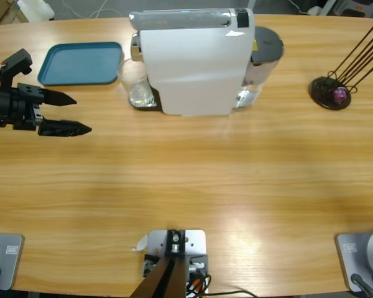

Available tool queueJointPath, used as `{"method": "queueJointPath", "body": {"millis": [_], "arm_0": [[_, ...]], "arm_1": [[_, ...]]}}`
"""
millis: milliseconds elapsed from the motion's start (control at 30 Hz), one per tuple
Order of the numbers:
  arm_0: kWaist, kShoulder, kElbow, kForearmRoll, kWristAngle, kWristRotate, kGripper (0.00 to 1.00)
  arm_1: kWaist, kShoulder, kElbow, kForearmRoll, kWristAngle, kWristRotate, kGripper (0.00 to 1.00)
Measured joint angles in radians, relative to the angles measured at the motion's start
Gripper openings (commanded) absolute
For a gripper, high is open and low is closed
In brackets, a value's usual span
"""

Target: Pour coffee

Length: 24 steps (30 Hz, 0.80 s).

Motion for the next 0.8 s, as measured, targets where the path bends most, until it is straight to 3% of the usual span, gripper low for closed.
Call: {"method": "queueJointPath", "body": {"millis": [167, 500, 667, 800], "arm_0": [[-0.013, -0.037, 0.0, 0.035, 0.0, -0.01, 0.996], [-0.04, -0.138, 0.003, 0.1, 0.0, -0.011, 0.996], [-0.039, -0.142, 0.003, 0.091, 0.0, -0.011, 0.991], [-0.039, -0.142, 0.0, 0.065, 0.006, -0.018, 0.992]], "arm_1": [[0.037, -0.16, 0.257, -0.059, 0.0, -0.011, 1.0], [0.055, -0.493, 1.019, -0.604, 0.058, -0.044, 1.0], [0.056, -0.603, 1.253, -0.762, 0.054, -0.053, 1.0], [0.056, -0.684, 1.314, -0.794, 0.013, -0.115, 0.998]]}}
